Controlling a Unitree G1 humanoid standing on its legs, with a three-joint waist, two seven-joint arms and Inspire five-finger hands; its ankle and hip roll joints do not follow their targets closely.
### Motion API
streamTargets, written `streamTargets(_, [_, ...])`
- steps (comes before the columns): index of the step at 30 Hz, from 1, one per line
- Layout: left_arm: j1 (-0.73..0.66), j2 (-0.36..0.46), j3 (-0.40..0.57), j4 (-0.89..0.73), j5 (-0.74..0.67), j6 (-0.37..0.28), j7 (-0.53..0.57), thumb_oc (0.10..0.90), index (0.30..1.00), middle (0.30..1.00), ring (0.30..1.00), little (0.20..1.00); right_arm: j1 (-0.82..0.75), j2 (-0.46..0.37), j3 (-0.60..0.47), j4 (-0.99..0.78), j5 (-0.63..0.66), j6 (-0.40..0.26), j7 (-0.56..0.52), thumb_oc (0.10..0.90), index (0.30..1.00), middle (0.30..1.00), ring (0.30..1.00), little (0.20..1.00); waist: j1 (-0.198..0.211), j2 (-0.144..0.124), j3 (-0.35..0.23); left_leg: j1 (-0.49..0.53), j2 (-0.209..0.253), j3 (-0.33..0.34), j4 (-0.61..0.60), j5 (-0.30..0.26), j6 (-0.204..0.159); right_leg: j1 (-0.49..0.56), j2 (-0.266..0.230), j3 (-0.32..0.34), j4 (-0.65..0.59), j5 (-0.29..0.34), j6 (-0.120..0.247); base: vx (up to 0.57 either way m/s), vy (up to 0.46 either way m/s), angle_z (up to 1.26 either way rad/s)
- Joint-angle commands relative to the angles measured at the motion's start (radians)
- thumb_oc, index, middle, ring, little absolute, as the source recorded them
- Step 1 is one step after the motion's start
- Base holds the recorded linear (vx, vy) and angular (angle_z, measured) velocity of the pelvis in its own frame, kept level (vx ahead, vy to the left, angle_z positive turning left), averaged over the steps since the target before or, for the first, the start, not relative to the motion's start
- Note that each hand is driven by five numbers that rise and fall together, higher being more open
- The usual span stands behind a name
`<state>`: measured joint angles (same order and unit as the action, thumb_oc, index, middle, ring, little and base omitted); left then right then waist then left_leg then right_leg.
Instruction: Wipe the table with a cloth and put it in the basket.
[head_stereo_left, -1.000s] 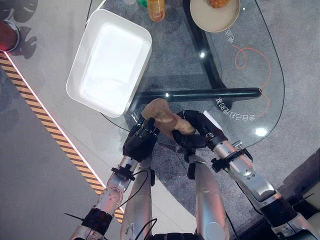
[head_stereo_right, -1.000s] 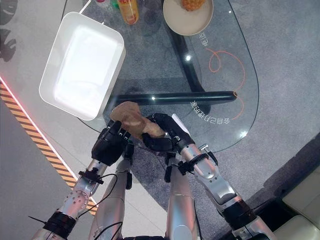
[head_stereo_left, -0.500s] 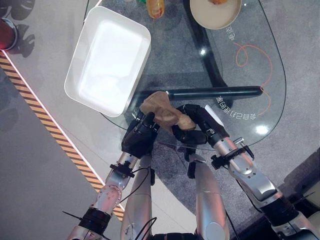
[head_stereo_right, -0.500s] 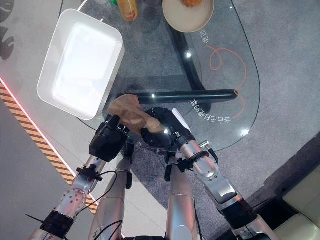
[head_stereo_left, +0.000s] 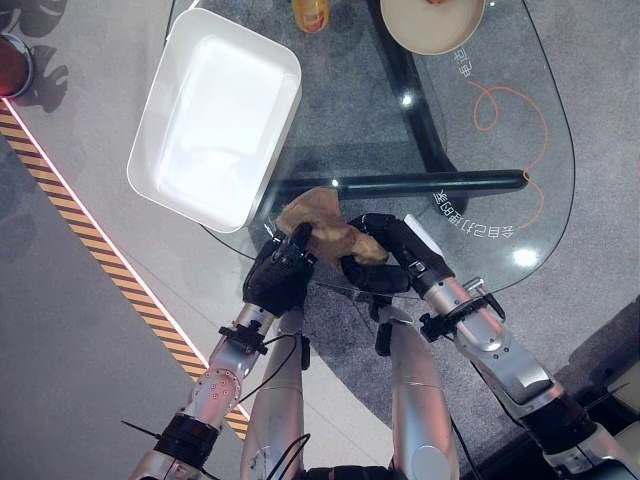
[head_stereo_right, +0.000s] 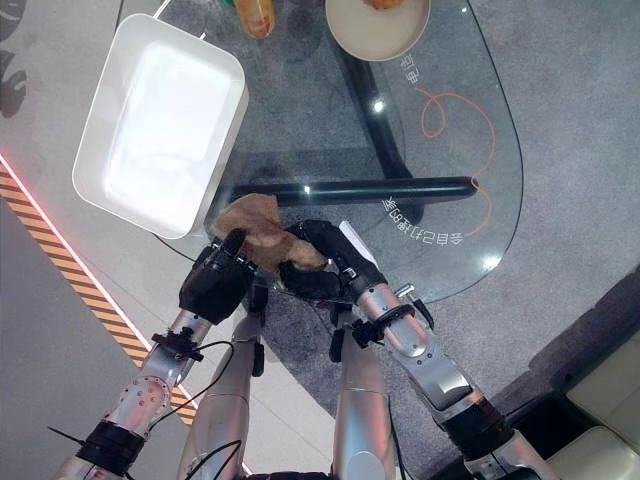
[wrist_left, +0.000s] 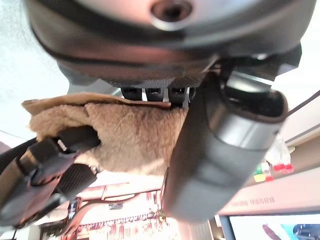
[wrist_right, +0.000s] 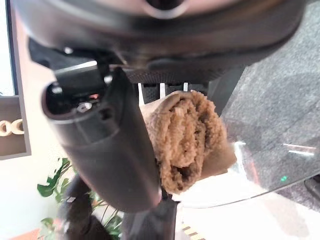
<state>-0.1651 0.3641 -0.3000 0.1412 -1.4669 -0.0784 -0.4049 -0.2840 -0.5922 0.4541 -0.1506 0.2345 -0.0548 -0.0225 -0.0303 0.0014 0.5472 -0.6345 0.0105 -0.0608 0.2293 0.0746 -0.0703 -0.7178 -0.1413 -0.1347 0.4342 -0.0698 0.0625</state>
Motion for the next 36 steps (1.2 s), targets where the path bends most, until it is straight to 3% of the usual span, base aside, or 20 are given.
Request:
streamTargets(1, [0.008, -0.020, -0.029, -0.204, 0.028, -0.009, -0.076, 0.100, 0.300, 0.300, 0.300, 0.200, -0.033, 0.015, 0.024, -0.177, -0.002, -0.083, 0.010, 0.100, 0.300, 0.300, 0.300, 0.200, 0.004, -0.005, -0.027, -0.027, -0.062, 0.138, 0.098, -0.074, 0.065, 0.045, 0.103, 0.001, -0.101, 0.069, -0.003, 0.00, 0.000, 0.00])
streamTargets(12, [0.021, -0.030, -0.025, -0.214, 0.025, -0.002, -0.061, 0.100, 0.300, 0.300, 0.300, 0.200, -0.024, 0.017, 0.016, -0.185, -0.003, -0.084, 0.004, 0.100, 0.300, 0.300, 0.300, 0.200, 0.009, -0.008, -0.027, -0.026, -0.067, 0.134, 0.094, -0.075, 0.067, 0.046, 0.101, 0.000, -0.107, 0.071, -0.002, 0.00, 0.000, 0.00])
streamTargets(19, [0.022, -0.037, -0.024, -0.213, 0.014, -0.012, -0.065, 0.100, 0.300, 0.300, 0.300, 0.200, -0.017, 0.022, 0.010, -0.176, 0.025, -0.082, -0.062, 0.100, 0.300, 0.300, 0.300, 0.200, 0.009, -0.010, -0.027, -0.030, -0.067, 0.137, 0.096, -0.078, 0.068, 0.041, 0.098, -0.002, -0.105, 0.072, -0.001, 0.00, 0.000, 0.00])
streamTargets(20, [0.022, -0.039, -0.023, -0.213, 0.014, -0.012, -0.066, 0.100, 0.300, 0.300, 0.300, 0.200, -0.017, 0.023, 0.008, -0.174, 0.026, -0.084, -0.069, 0.394, 0.552, 0.552, 0.552, 0.494, 0.009, -0.010, -0.027, -0.030, -0.067, 0.137, 0.098, -0.078, 0.068, 0.040, 0.098, -0.002, -0.105, 0.072, -0.001, 0.00, 0.000, 0.00])
streamTargets(21, [0.022, -0.039, -0.023, -0.213, 0.014, -0.012, -0.066, 0.100, 0.300, 0.300, 0.300, 0.200, -0.017, 0.023, 0.008, -0.174, 0.026, -0.084, -0.069, 0.394, 0.552, 0.552, 0.552, 0.494, 0.009, -0.010, -0.027, -0.030, -0.067, 0.137, 0.098, -0.078, 0.068, 0.040, 0.098, -0.002, -0.105, 0.072, -0.001, 0.00, 0.000, 0.00])
streamTargets(22, [0.024, -0.043, -0.024, -0.211, 0.017, -0.015, -0.068, 0.100, 0.300, 0.300, 0.300, 0.200, -0.011, 0.031, -0.001, -0.168, 0.002, -0.082, -0.084, 0.800, 0.900, 0.900, 0.900, 0.900, 0.008, -0.010, -0.027, -0.030, -0.067, 0.136, 0.099, -0.080, 0.068, 0.041, 0.098, 0.000, -0.104, 0.071, -0.001, 0.00, 0.000, 0.00])
streamTargets(36, [0.049, -0.046, 0.005, -0.218, 0.037, -0.025, -0.047, 0.100, 0.300, 0.300, 0.300, 0.200, 0.045, 0.033, -0.119, -0.205, -0.064, -0.112, -0.251, 0.800, 0.900, 0.900, 0.900, 0.900, -0.003, -0.016, -0.027, -0.018, -0.058, 0.151, 0.091, -0.087, 0.074, 0.043, 0.103, 0.009, -0.104, 0.071, 0.005, 0.00, -0.008, 0.00])
